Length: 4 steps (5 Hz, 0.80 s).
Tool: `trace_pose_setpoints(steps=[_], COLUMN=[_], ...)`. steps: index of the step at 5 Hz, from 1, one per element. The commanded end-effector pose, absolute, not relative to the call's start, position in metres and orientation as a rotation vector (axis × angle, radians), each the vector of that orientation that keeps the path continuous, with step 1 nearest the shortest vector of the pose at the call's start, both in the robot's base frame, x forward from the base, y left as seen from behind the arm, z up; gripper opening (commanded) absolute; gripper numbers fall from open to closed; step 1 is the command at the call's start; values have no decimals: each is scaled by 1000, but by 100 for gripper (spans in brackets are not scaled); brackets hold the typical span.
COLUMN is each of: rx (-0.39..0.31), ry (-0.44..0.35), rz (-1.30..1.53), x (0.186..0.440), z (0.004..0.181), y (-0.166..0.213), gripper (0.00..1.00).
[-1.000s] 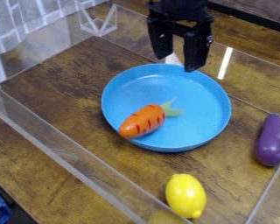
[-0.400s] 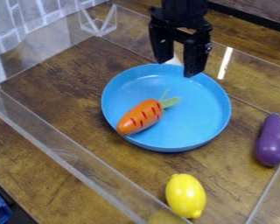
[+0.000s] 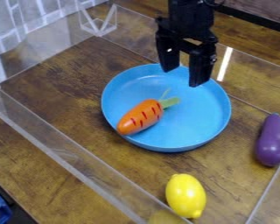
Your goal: Put the carrot on the blue tray
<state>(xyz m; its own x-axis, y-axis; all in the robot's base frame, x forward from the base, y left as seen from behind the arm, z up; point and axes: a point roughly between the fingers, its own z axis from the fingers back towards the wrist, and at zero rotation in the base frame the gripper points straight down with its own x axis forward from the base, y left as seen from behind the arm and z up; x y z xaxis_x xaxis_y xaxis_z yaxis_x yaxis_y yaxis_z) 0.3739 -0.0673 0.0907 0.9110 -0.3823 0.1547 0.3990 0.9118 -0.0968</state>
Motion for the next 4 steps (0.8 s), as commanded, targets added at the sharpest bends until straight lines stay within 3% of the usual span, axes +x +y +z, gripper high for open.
trace_pose_setpoints(steps=[1,4], rx=[-117,-105], ry=[-200,-189], rz=[-427,-442], x=[381,387], z=[107,85], y=[-75,-81], gripper=[100,100])
